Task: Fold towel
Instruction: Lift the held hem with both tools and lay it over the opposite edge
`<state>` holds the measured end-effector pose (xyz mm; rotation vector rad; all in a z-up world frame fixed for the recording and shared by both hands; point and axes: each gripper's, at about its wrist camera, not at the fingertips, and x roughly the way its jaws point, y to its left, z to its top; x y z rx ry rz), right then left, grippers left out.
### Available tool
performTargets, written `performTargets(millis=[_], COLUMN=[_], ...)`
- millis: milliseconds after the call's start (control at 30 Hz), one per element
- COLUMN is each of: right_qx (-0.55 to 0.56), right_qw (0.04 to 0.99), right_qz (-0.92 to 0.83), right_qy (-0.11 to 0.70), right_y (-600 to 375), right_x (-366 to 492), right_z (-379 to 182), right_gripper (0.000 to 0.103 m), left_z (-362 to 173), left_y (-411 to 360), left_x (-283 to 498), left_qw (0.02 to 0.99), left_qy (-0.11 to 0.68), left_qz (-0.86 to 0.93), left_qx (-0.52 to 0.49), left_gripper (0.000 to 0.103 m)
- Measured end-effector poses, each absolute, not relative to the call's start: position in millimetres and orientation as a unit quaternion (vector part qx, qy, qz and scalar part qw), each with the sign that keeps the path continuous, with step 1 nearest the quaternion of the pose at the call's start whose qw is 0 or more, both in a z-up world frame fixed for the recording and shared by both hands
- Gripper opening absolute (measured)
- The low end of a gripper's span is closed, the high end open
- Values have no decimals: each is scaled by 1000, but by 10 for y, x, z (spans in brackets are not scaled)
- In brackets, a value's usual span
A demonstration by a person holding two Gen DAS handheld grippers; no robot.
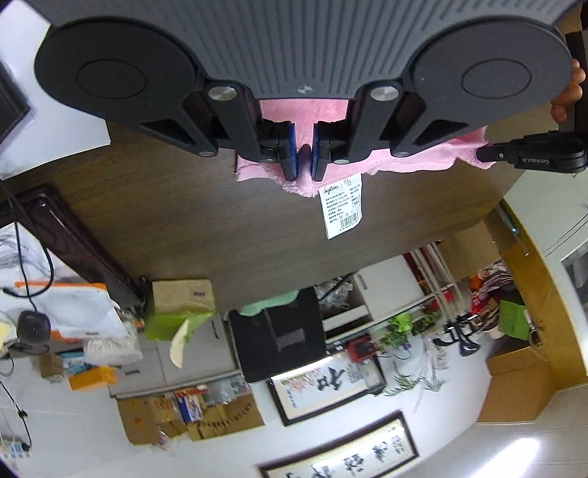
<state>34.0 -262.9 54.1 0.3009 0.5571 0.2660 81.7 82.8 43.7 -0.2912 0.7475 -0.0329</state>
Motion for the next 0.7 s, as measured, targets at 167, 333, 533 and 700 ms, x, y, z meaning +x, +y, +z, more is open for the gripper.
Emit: performTargets(millis=[167, 333, 533, 700], right_qx=[152, 162, 178, 205], right_qw=[936, 932, 931, 926], right_qz=[119, 108, 101, 104], right_qy=[293, 306, 303, 301], right_y=[-2615, -2596, -2641, -2720], right_x=[594, 659, 672, 695], right_z=[408, 286, 253, 246], right_gripper=[9, 9, 9, 9], left_z=[394, 372, 401, 537], left_y=[839, 863, 843, 835], left_x=[962, 1078, 1162, 1142], left_qw=[918, 917, 917, 926], left_qy=[371, 371, 366, 344], left_qz=[-8, -8, -13, -22], left_qx=[-142, -149, -157, -156], left_gripper=[7, 8, 8, 9])
